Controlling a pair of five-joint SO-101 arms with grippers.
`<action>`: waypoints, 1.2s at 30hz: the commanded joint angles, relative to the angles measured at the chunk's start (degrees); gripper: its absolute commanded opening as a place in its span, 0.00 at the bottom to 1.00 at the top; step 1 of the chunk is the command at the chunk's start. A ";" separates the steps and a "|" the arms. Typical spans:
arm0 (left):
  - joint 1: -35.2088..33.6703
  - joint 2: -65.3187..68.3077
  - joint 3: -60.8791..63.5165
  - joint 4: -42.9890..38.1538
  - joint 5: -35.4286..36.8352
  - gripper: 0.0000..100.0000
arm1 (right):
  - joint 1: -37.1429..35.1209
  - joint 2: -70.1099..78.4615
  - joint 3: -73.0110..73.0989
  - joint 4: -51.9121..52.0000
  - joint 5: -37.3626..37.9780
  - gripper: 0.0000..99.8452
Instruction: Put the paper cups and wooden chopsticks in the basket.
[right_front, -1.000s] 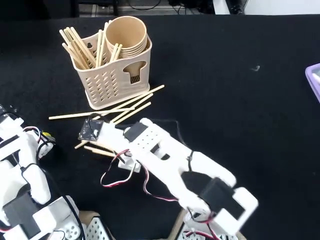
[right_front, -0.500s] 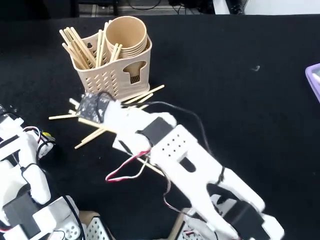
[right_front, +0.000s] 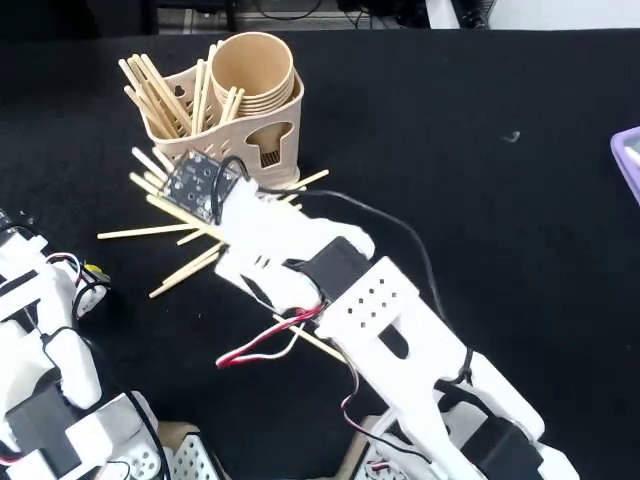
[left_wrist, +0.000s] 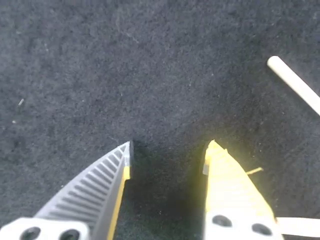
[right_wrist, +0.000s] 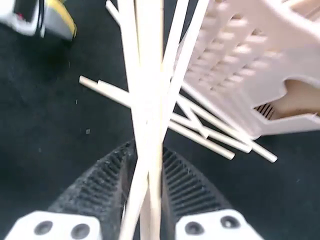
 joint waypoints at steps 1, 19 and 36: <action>-1.01 0.09 -1.80 -0.53 -0.53 0.24 | 0.35 -3.03 -8.84 0.18 -0.53 0.01; -1.01 0.09 -1.71 -0.53 -0.53 0.24 | 0.79 4.26 -21.67 -15.65 -3.25 0.01; -1.01 0.09 -1.71 -0.53 -0.53 0.24 | 4.22 15.34 -21.76 -48.70 -10.37 0.01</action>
